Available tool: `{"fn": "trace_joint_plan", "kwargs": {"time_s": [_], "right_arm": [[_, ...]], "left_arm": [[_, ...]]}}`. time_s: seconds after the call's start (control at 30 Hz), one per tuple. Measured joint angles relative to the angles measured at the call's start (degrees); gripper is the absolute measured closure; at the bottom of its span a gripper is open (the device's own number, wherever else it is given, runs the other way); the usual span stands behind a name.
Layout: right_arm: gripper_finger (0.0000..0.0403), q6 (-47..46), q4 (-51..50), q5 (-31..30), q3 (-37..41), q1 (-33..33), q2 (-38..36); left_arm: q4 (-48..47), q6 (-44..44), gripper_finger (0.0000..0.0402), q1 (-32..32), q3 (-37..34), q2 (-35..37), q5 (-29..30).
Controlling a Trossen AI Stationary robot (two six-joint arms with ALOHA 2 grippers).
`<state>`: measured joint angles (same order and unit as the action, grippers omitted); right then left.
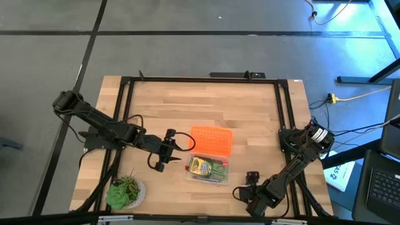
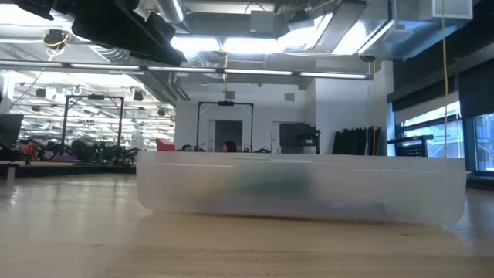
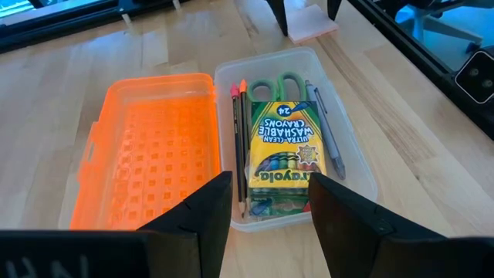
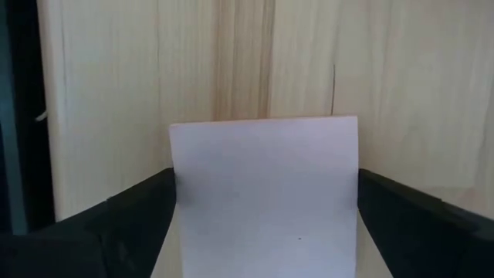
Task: Pack school essentials
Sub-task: Put the pink sticky note into the orange supply box
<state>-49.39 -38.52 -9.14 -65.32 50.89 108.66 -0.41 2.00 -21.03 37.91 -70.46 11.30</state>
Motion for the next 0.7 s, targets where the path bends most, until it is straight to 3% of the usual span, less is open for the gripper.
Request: {"fn": "trace_joint_plan", "kwargs": {"time_s": [0.37,0.7], "right_arm": [[0.0066,-1.1,0.0,0.6,0.0,0.0,0.0],[0.0076,-2.7,-5.8,1.0,-4.9,-0.7,0.4]], "left_arm": [[0.0,0.0,0.0237,0.0,0.0,0.0,0.0],[0.0,0.0,0.0237,0.0,0.0,0.0,0.0]]}}
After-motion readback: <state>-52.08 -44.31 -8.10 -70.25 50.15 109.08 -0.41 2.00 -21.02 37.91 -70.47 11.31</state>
